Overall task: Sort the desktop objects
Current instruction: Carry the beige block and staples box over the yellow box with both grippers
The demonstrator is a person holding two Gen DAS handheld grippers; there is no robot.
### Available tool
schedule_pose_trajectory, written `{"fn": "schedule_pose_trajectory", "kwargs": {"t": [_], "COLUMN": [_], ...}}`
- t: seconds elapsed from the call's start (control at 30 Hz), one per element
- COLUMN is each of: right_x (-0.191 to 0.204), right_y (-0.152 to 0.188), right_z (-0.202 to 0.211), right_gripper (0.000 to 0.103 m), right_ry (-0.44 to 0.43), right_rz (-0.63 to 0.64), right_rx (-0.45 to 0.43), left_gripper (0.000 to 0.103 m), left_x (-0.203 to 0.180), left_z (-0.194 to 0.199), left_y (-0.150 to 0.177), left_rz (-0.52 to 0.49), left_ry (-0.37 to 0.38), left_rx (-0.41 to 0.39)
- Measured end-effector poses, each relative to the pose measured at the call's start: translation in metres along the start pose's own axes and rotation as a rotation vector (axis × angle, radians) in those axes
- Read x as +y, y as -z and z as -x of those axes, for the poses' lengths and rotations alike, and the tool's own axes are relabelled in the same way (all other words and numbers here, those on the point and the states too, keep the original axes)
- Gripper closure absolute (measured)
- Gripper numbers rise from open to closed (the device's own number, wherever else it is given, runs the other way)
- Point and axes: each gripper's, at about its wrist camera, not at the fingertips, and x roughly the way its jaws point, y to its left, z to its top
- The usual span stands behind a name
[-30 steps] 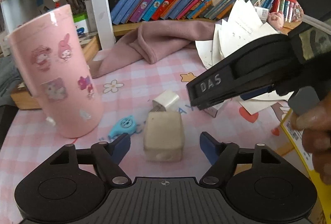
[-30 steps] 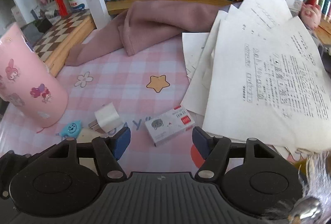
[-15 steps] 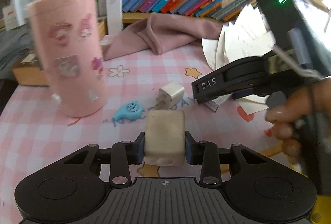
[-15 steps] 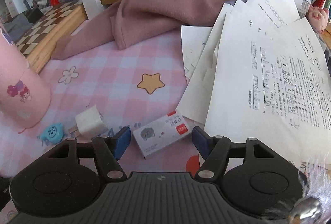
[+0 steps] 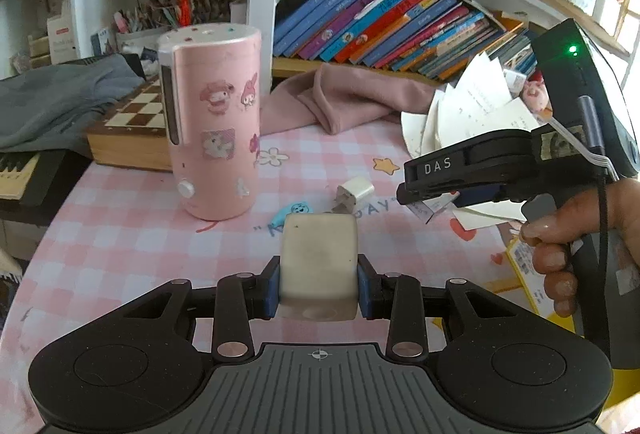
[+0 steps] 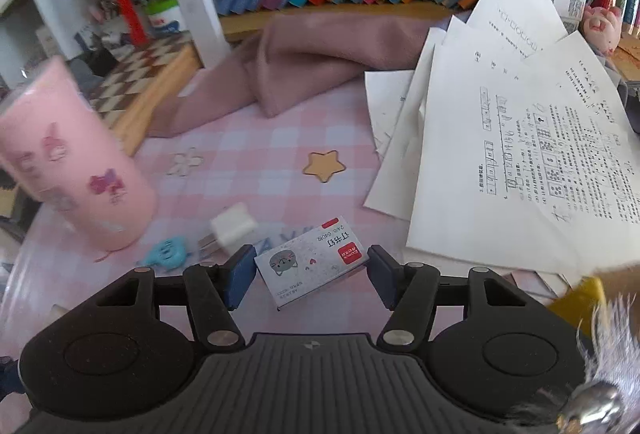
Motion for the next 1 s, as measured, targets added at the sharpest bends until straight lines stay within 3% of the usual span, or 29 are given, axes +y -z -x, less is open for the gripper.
{"fn": "schedule_pose_trajectory", "kwargs": {"t": [0.5, 1.0], "right_x": [0.022, 0.02], "right_y": [0.041, 0.087], "right_z": [0.107, 0.181], "right_gripper": [0.045, 0.045], "right_ry": [-0.048, -0.106], "right_rz": [0.037, 0.025], "right_rx": [-0.174, -0.2], "left_gripper": [0.069, 0.069], "left_x": [-0.007, -0.007], "left_z": [0.077, 0.148], "left_y": [0.018, 0.032], "left_rz": [-0.044, -0.09], "left_ry": [0.061, 0.114], "left_rx": [-0.075, -0.114]}}
